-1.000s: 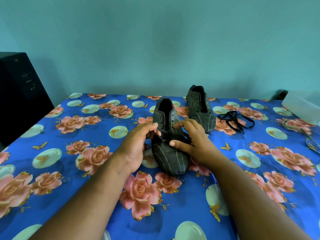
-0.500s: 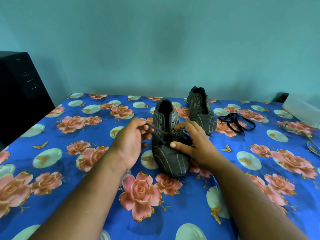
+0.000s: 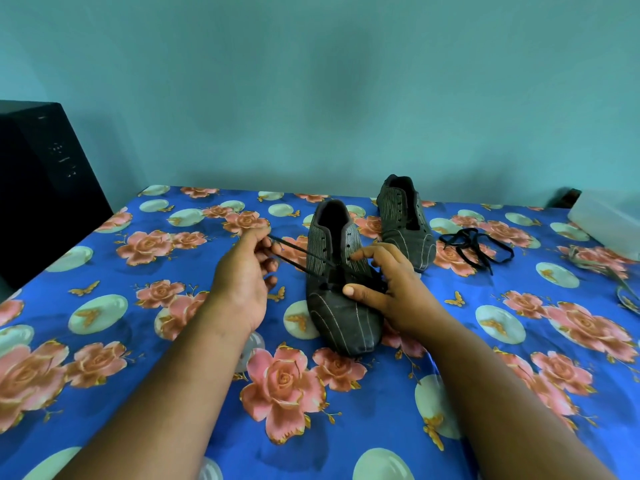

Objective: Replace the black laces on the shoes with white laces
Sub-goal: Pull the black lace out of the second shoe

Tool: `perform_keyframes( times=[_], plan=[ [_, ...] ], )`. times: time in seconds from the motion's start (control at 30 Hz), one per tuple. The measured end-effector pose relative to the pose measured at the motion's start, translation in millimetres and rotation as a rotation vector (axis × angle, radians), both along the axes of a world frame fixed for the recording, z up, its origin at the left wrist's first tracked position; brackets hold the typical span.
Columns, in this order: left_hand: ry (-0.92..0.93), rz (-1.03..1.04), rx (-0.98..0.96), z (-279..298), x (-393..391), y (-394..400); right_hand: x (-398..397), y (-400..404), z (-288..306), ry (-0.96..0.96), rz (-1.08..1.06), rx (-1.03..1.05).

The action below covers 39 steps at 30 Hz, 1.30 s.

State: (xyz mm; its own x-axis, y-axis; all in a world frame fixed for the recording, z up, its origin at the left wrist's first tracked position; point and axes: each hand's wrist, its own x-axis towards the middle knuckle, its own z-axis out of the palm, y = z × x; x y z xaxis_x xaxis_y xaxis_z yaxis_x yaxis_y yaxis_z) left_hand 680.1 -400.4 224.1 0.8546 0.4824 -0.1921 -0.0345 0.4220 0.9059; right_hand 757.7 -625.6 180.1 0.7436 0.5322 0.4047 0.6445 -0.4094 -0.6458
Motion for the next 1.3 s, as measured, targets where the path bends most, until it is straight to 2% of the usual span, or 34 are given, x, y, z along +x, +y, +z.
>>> perform_keyframes(
  times=[0.07,0.17,0.23,0.3,0.37,0.5,0.6,0.73,0.83,0.93,1.07,1.13,1.23,1.3],
  plan=[
    [0.128,-0.008,0.174,-2.6,2.3,0.8,0.7,-0.2,-0.1,-0.003,-0.002,0.003],
    [0.184,-0.005,0.704,-13.1,3.4,0.0,1.0,-0.8,-0.4,-0.004,0.000,0.009],
    [0.062,0.033,1.047,-16.7,1.6,0.7,1.0,-0.4,-0.1,-0.005,0.002,0.009],
    [-0.096,-0.021,1.242,-17.2,-1.1,-4.6,0.9,0.8,0.1,-0.011,0.004,0.008],
    [-0.145,-0.091,1.370,-20.9,-1.5,-9.6,1.5,0.1,0.0,-0.015,0.001,0.011],
    [-0.186,-0.182,1.297,-25.2,-0.7,-7.5,1.3,0.2,1.0,-0.011,0.000,0.013],
    [-0.154,-0.166,1.251,-27.0,1.8,-5.5,0.3,0.4,1.5,0.007,0.002,0.017],
    [0.087,0.022,1.031,-25.1,7.1,4.0,-1.8,-0.1,2.8,0.031,0.002,0.015],
    [0.257,0.231,1.093,-24.2,7.4,12.5,-3.0,0.7,3.5,0.044,0.004,0.008],
    [0.133,0.280,1.234,-23.1,4.9,6.7,-3.5,-0.4,4.1,0.049,0.005,0.008],
    [-0.162,0.002,1.410,-23.1,0.7,-7.5,-3.2,-1.1,4.6,0.033,0.002,0.007],
    [-0.202,-0.072,1.483,-26.3,-1.2,-13.8,-2.6,-1.3,3.9,0.025,0.000,0.001],
    [-0.180,-0.069,1.436,-30.7,0.7,-15.9,-2.4,-1.7,3.2,0.023,-0.002,-0.003],
    [-0.161,-0.057,1.336,-30.8,2.7,-12.5,-2.5,-1.2,2.9,0.035,-0.002,0.006]
  ],
)
